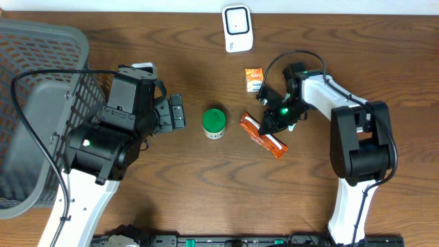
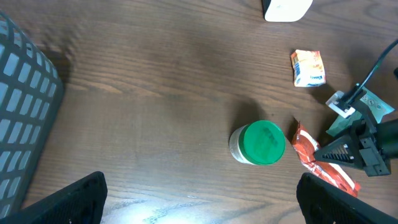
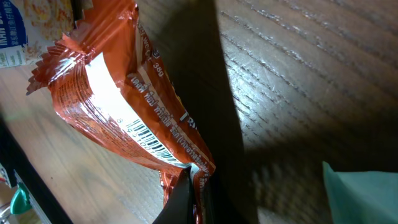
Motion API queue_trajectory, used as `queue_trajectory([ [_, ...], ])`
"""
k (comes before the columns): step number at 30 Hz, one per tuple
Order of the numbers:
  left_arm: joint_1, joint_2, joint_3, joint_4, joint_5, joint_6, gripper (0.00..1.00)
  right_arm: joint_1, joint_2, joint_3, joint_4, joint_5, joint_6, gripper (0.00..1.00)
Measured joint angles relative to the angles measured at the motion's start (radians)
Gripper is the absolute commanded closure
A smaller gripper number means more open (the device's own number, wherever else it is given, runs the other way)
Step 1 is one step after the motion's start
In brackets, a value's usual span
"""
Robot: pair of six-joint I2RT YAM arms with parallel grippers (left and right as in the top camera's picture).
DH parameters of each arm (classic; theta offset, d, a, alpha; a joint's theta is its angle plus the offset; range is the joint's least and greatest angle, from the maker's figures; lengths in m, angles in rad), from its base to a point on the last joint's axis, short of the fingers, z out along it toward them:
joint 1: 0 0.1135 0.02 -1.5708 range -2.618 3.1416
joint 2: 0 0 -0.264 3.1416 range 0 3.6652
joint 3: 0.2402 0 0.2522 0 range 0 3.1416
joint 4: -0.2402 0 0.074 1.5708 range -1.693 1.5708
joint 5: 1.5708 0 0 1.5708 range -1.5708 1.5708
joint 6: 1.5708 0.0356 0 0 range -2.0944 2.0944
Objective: Scan the item barcode
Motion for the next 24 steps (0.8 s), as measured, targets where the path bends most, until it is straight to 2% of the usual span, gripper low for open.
queue_trajectory([
  [6, 0.0, 0.0, 0.0, 0.0, 0.0, 0.0, 0.02, 0.016, 0.008, 0.05, -0.034, 0.072, 0.047, 0.98],
  [15, 0.0, 0.0, 0.0, 0.0, 0.0, 0.0, 0.02, 0.064, -0.076, 0.114, 0.045, 0.522, 0.106, 0.98],
  [24, 0.0, 0.0, 0.0, 0.0, 0.0, 0.0, 0.02, 0.125, -0.202, 0.116, 0.053, 0.689, 0.134, 0.98],
])
